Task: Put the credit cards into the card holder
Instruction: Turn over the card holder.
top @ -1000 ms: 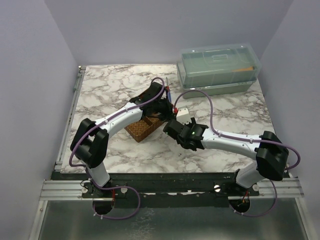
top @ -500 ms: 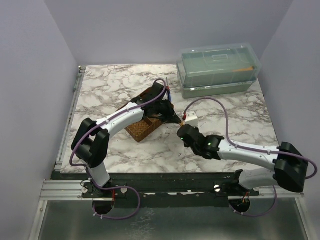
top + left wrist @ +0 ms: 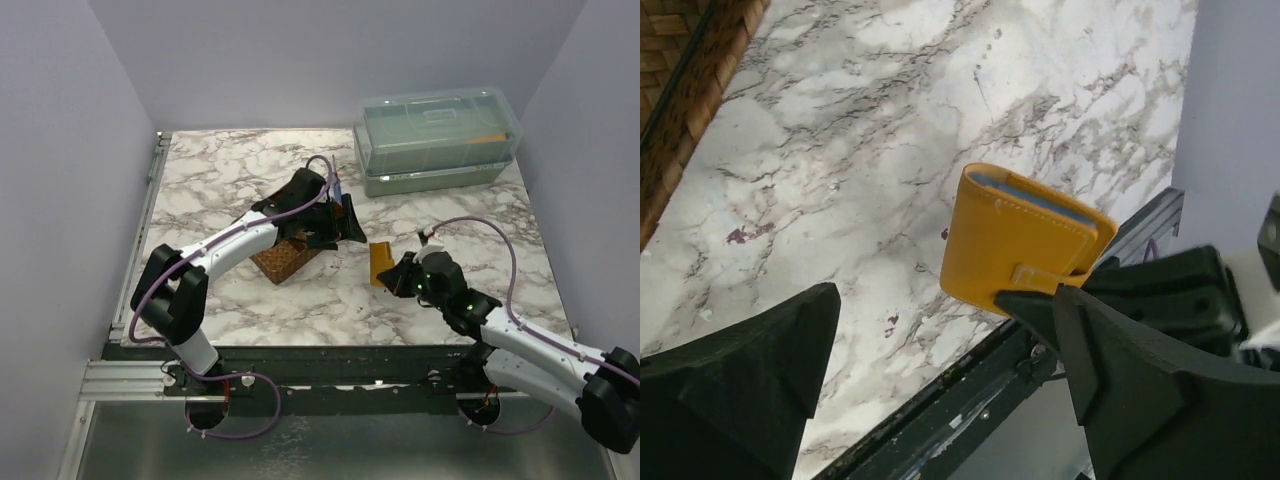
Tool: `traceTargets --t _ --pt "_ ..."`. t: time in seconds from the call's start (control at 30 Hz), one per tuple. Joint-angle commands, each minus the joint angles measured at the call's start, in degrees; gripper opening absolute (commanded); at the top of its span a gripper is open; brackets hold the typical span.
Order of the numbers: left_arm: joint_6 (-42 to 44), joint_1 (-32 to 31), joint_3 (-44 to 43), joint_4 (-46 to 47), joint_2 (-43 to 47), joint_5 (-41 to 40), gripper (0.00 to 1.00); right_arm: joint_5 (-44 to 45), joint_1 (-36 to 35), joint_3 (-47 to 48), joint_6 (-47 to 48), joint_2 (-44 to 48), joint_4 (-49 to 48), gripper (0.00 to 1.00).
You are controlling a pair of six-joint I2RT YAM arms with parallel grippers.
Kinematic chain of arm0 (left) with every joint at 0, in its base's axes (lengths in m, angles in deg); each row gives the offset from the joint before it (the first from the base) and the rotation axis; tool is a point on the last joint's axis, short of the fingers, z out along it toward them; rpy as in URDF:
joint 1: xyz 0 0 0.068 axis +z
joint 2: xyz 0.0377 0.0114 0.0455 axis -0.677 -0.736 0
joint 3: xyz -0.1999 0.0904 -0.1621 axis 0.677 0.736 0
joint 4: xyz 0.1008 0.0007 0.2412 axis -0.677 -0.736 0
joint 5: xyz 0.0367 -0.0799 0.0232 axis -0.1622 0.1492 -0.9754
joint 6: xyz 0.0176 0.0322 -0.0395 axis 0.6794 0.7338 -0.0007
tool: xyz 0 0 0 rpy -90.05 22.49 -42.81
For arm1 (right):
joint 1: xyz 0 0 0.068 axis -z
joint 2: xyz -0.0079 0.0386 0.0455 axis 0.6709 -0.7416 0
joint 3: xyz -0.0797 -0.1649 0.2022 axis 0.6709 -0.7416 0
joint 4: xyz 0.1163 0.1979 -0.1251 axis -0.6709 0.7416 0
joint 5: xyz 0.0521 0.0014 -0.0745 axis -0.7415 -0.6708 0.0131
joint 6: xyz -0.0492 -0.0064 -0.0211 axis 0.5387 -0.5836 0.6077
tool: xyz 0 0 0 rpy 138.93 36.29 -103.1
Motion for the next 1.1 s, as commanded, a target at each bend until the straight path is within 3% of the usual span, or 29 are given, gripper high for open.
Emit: traceTargets --t 0.0,0.2,0.37,0.5,0.57,0.67,0.73,0.8,0.87,1.07 --pt "1.8 0.1 5.5 10.3 5.9 6.9 0.97 -18.9 7.6 -2.9 -9.0 6.2 -11.4 0.0" --pt "-12.4 2.6 17.5 38.8 10.4 21.7 0.99 -32.9 13.0 -3.1 -15.9 9.1 -21.2 0.0" --pt "-19.3 3.2 19.8 53.3 9.6 29.5 0.97 -38.8 13.1 -3.5 -20.2 8.9 -30.6 0.0" --pt "-26.2 3.1 21.9 66.4 9.1 33.1 0.79 -39.9 13.3 -3.8 -21.5 10.0 -33.5 0.0" --pt "-29.2 3.2 22.5 72.0 8.6 34.0 0.58 -39.7 13.2 -3.2 -21.4 10.6 -32.9 0.0" --pt "-31.2 3.1 22.1 75.9 7.6 36.0 0.17 -40.5 13.3 -2.0 -20.9 10.8 -31.6 0.15" --pt "-31.0 3.2 21.8 76.4 7.4 37.1 0.0 -40.2 13.2 -2.0 -20.8 11.7 -31.8 0.37" --pt "-31.0 3.1 21.8 77.0 7.4 38.0 0.0 -39.7 13.3 -2.3 -21.1 12.8 -32.8 0.54" --pt "-31.2 3.1 21.9 77.6 7.7 38.6 0.0 -39.6 13.2 -1.8 -22.1 13.0 -33.9 0.63" --pt "-30.6 3.2 22.4 77.6 7.5 38.6 0.0 -36.0 13.3 -0.8 -26.0 13.9 -37.3 0.66"
